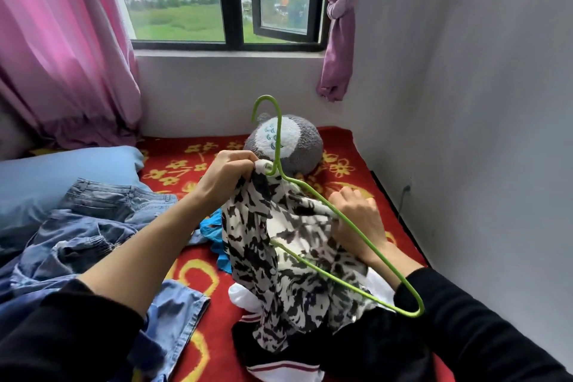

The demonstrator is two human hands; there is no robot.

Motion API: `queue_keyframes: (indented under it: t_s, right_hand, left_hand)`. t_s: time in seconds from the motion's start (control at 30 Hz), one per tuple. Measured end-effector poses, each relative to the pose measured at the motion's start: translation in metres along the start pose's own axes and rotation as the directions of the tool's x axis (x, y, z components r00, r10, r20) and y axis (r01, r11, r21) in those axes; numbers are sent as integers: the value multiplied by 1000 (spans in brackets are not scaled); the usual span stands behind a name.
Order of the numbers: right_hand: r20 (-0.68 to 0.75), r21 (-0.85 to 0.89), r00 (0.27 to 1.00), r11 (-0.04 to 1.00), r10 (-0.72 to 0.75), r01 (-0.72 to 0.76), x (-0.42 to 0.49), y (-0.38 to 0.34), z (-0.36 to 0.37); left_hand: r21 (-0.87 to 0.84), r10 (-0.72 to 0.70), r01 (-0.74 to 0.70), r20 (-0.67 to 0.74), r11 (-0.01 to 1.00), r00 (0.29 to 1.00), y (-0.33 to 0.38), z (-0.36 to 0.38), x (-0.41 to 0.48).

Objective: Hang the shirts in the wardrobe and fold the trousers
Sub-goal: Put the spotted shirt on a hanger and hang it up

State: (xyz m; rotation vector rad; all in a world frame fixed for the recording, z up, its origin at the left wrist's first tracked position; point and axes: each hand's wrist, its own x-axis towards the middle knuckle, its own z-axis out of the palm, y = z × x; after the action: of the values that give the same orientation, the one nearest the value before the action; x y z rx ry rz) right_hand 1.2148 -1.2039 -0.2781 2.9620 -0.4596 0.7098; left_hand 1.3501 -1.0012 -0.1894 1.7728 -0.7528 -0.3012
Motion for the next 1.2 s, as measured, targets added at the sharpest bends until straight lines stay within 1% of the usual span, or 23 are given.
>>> queue_keyframes:
  t_s: [0.07,0.1,0.13,0.2,0.23,0.27,0.3,0.37,0.43,0.47,0.5,0.6,0.63,0.67,0.77,0.83,0.9,1.0,1.07,1.1,1.13,1.17,1.2]
  right_hand:
    - [116,188,977,962,178,-198,2,18,0]
    - [173,320,951,898,258,-302,4,25,-3]
    - [232,454,917,798,323,-396,6,31,-6]
    - [376,689,829,473,415,-550,11,37,-10]
    - [461,752,788,292,409,-591,12,38,-12]
    - [516,781,766,157,385,-605,12,38,-16]
    - [534,792,768,109,353,-601,12,41,-18]
    - [541,797,797,137,269,-588,8,45,-21]
    - [519,785,824,254,226,-564,7,46,-22]
    - [501,772,828,303,252,-559,8,46,-22]
    - [496,768,816,289,298,-572,11,48,-18]
    - [563,781,723,28,401,-624,20,51,-6]
    - [598,764,695,-19,400,-645,24,53,-2]
    - [620,743,671,-29,407,-669,27,53,-1]
    - [626,706,660,59,415,-706,33,45,-13]
    - [633,715,676,51,378,-697,36,41,-16]
    - [644,742,698,-35,314,-669,37,38,-15]
    - [620,779,715,-143,323,-611,36,35,-18]
    - [579,807,756,-81,305,-585,34,34,-22]
    - [539,821,791,28,289,-570,32,34,-25]
    - [476,822,834,194,280,-535,32,34,-25]
    - [402,777,877,409,263,-479,32,36,-26]
    - [332,682,915,612,228,-400,32,38,-24]
  left_hand:
    - [-8,-7,7,-56,1000,998,-3,-4,2]
    - [-12,-12,11,-82,1000,997,-5,-5,2]
    - [-8,-16,15,-106,1000,994,-5,-6,2]
    - [43,-13,21,-164,999,986,-7,-7,3]
    - [88,-6,25,-209,996,978,-8,-8,3]
    - [128,-2,37,-260,991,966,-9,-9,3]
    - [150,-2,51,-307,987,952,-9,-12,4]
    - [142,-8,65,-366,988,931,-11,-18,4]
    - [121,-13,65,-388,991,921,-15,-23,5]
    - [119,-19,71,-391,990,920,-18,-24,5]
    - [127,-32,87,-386,988,922,-21,-25,4]
    - [112,-60,94,-278,989,959,-31,-27,2]
    - [93,-64,85,-208,992,976,-32,-28,1]
    - [79,-69,81,-134,994,989,-32,-29,0]
    - [168,-92,93,-16,981,996,-33,-30,-5]
    - [230,-95,102,-44,968,995,-36,-28,-8]
    - [275,-73,98,-100,956,992,-42,-28,-11]
    - [379,35,41,-192,924,981,-47,-31,-14]
    - [492,128,7,-241,871,962,-46,-35,-14]
    - [551,164,3,-253,834,953,-45,-38,-14]
    - [598,192,-1,-256,802,947,-43,-42,-12]
    - [635,214,-8,-249,773,945,-42,-45,-12]
    - [670,233,-17,-235,742,944,-42,-47,-11]
